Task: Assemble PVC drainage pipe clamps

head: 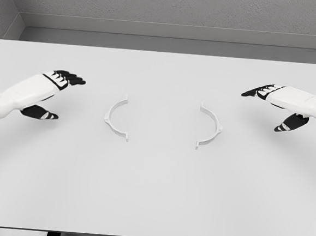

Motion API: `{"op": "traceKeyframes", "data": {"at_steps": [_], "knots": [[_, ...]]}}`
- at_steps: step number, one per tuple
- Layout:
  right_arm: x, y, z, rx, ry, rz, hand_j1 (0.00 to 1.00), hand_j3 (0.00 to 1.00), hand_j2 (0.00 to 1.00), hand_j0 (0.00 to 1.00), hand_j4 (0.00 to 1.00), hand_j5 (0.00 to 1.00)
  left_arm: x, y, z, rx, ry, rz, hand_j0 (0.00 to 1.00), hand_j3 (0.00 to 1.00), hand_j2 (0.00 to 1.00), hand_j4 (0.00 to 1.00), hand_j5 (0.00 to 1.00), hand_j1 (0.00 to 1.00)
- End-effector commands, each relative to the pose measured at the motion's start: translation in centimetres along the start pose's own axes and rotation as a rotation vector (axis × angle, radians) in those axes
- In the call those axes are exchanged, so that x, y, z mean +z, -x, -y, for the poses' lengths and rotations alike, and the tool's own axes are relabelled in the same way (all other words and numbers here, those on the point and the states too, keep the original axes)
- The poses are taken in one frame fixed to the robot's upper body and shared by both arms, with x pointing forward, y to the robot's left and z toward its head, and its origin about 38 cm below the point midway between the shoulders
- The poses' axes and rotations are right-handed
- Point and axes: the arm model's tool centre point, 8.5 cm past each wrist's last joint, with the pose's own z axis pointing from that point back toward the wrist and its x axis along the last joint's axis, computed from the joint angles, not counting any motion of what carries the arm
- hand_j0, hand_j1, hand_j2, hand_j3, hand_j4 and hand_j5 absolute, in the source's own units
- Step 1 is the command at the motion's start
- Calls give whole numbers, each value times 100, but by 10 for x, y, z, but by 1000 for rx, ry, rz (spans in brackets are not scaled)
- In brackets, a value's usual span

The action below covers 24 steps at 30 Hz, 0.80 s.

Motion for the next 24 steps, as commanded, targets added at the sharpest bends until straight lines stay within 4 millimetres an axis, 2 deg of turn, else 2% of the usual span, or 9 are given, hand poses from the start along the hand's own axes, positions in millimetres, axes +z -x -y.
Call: {"op": "traceKeyframes", "data": {"at_steps": [1, 5, 9, 14, 18, 21, 24], "knots": [[0, 0, 0, 0, 1, -3, 100, 100, 100, 100, 100, 100, 0, 1, 3, 15, -1, -4, 100, 100, 100, 100, 100, 100], [1, 1, 1, 0, 2, -5, 100, 100, 100, 100, 100, 100, -6, -2, 7, 20, -3, 5, 100, 100, 100, 100, 100, 100], [-10, -7, -2, -7, 12, 30, 100, 100, 100, 100, 100, 100, -36, -24, 16, 76, -65, 65, 100, 100, 100, 100, 100, 100], [-28, -12, -8, -57, 36, 55, 100, 100, 100, 100, 100, 100, -48, -34, 18, 100, -92, 92, 100, 100, 100, 100, 100, 100], [-42, -21, -14, -82, 43, 86, 100, 100, 100, 100, 100, 100, -57, -30, 24, 95, -75, -3, 100, 100, 100, 100, 100, 100], [-52, -11, -29, -85, 9, 39, 100, 100, 100, 100, 100, 100, -62, -24, 27, 98, -66, -104, 100, 100, 100, 100, 100, 100], [-57, -10, -31, -101, 13, 40, 100, 100, 100, 100, 100, 100, -63, -23, 27, 95, -65, -116, 100, 100, 100, 100, 100, 100]]}}
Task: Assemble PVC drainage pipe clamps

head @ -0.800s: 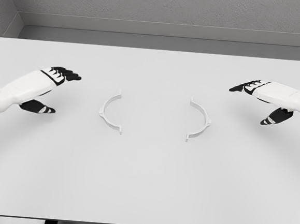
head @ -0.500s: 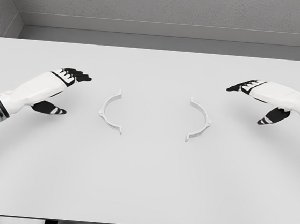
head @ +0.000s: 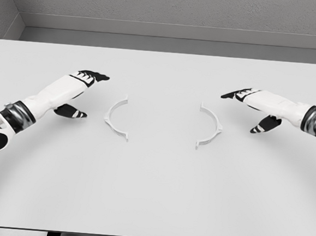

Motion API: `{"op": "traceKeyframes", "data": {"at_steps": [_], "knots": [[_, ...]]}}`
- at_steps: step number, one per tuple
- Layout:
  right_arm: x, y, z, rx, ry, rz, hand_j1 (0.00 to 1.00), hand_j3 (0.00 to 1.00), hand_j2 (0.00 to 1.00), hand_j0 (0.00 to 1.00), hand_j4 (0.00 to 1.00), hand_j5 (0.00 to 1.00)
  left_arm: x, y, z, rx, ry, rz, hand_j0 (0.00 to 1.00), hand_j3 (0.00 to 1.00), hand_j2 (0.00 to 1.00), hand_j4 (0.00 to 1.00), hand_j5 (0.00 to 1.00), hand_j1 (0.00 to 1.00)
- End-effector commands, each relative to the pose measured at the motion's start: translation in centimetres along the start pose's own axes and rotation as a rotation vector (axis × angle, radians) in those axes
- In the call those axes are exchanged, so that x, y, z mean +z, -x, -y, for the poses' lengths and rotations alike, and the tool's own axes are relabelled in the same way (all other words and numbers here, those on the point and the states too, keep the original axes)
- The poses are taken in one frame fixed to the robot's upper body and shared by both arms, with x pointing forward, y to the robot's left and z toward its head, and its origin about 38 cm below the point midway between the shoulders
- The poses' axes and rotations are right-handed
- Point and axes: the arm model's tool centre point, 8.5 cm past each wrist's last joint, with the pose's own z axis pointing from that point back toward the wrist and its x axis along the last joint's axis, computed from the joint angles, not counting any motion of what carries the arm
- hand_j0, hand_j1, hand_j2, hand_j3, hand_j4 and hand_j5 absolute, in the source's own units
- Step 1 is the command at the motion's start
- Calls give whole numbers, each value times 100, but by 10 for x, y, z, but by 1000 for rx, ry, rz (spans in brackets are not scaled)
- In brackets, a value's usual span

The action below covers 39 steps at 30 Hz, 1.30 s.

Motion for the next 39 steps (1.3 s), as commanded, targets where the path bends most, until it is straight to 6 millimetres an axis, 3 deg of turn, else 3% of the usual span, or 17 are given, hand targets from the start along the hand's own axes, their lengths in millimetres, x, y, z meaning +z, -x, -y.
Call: {"op": "traceKeyframes", "data": {"at_steps": [1, 11, 22, 39], "knots": [[-10, -2, -7, -24, 1, 8, 100, 100, 100, 100, 100, 100, -4, 0, 3, -5, 1, -30, 100, 100, 100, 100, 100, 100], [-25, -16, -2, -31, 26, 48, 100, 100, 100, 100, 100, 100, -19, -11, 8, -8, -10, -48, 100, 100, 100, 100, 100, 100], [-48, -35, -10, -62, 32, 107, 100, 100, 100, 100, 100, 100, -23, -17, 15, -1, 1, -31, 100, 100, 100, 100, 100, 100], [-54, -14, -14, -82, 10, 43, 100, 100, 100, 100, 100, 100, -22, -19, 18, -1, 9, -22, 100, 100, 100, 100, 100, 100]]}}
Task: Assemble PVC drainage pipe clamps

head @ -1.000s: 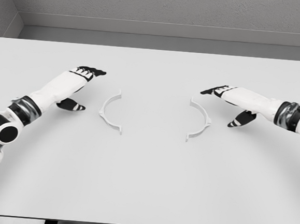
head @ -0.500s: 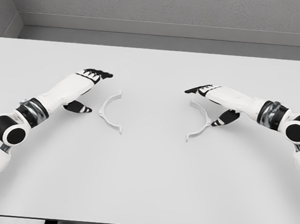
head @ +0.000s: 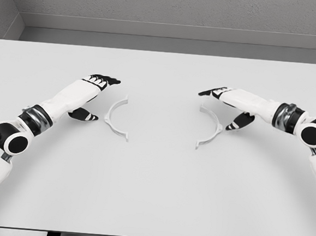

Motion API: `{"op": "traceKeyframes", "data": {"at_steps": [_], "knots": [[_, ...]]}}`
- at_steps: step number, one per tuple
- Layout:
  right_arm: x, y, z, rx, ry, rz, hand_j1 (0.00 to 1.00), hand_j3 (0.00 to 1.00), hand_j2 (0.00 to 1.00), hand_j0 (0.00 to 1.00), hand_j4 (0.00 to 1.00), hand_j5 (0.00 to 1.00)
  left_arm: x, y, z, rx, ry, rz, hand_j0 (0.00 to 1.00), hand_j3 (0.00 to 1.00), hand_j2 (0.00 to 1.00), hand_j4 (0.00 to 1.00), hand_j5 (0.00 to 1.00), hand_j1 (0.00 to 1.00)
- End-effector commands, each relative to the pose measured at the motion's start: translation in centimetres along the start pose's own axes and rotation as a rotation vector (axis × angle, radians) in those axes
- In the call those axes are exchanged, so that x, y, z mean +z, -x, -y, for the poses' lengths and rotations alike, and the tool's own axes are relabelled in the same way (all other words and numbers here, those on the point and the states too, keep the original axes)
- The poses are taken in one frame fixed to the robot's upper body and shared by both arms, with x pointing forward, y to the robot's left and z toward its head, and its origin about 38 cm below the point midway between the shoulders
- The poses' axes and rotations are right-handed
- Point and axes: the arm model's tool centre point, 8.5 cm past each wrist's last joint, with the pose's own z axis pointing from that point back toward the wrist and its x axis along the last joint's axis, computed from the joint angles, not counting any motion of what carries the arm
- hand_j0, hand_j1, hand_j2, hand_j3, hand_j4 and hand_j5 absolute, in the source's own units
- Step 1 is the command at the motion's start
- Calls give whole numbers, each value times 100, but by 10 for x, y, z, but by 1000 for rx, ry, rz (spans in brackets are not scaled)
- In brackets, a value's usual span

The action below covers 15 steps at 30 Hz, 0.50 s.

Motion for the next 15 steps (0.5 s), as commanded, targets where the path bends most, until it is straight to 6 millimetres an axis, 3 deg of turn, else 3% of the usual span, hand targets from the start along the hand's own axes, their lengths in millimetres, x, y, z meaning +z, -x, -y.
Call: {"op": "traceKeyframes", "data": {"at_steps": [1, 15], "knots": [[-3, 5, -6, -19, -8, -13, 100, 100, 100, 100, 100, 100, 0, 0, -1, 3, -2, 0, 100, 100, 100, 100, 100, 100], [-9, -2, -5, -10, -5, 2, 100, 100, 100, 100, 100, 100, 1, 1, -1, 3, -2, -2, 100, 100, 100, 100, 100, 100]]}}
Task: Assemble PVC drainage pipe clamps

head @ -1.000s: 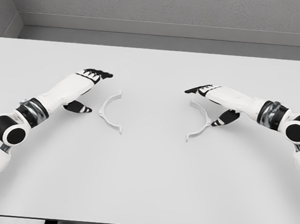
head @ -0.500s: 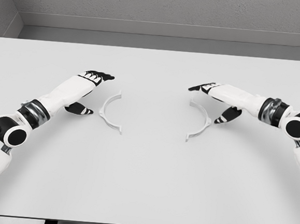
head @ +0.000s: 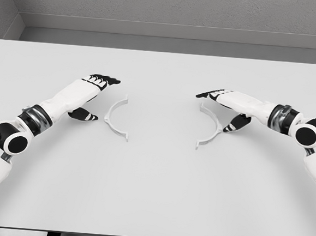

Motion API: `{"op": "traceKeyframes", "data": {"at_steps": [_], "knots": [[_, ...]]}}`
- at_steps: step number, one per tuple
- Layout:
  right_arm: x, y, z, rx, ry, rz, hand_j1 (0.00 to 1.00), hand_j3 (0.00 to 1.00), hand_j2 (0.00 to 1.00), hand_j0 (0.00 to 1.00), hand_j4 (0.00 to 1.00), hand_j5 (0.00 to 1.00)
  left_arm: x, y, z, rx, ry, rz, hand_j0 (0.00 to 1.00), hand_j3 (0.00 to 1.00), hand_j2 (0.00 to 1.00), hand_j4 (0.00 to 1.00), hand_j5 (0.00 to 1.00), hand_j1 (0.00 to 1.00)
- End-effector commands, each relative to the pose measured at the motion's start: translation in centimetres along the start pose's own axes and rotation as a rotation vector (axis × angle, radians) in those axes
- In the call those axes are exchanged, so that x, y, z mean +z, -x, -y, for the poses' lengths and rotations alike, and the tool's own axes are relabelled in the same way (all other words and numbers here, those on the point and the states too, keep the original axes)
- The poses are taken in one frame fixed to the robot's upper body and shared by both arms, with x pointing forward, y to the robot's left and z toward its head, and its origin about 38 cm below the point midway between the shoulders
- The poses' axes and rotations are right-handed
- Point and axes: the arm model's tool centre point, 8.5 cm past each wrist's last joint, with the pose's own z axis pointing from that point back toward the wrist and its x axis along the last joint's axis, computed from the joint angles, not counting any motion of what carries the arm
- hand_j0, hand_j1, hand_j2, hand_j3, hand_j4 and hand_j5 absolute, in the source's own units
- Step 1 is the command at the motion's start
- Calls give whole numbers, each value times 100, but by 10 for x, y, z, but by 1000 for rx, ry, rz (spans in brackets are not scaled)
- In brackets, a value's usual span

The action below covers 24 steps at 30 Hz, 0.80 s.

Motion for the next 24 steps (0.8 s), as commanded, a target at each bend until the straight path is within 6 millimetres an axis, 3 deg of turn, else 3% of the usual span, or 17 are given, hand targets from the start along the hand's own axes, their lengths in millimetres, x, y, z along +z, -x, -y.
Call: {"op": "traceKeyframes", "data": {"at_steps": [1, 24], "knots": [[-2, -2, 0, -6, 5, 7, 100, 100, 100, 100, 100, 100, 0, 0, 0, 4, -2, 0, 100, 100, 100, 100, 100, 100], [-9, -10, 0, -13, 13, 31, 100, 100, 100, 100, 100, 100, -2, -2, 2, 9, -1, 3, 100, 100, 100, 100, 100, 100]]}}
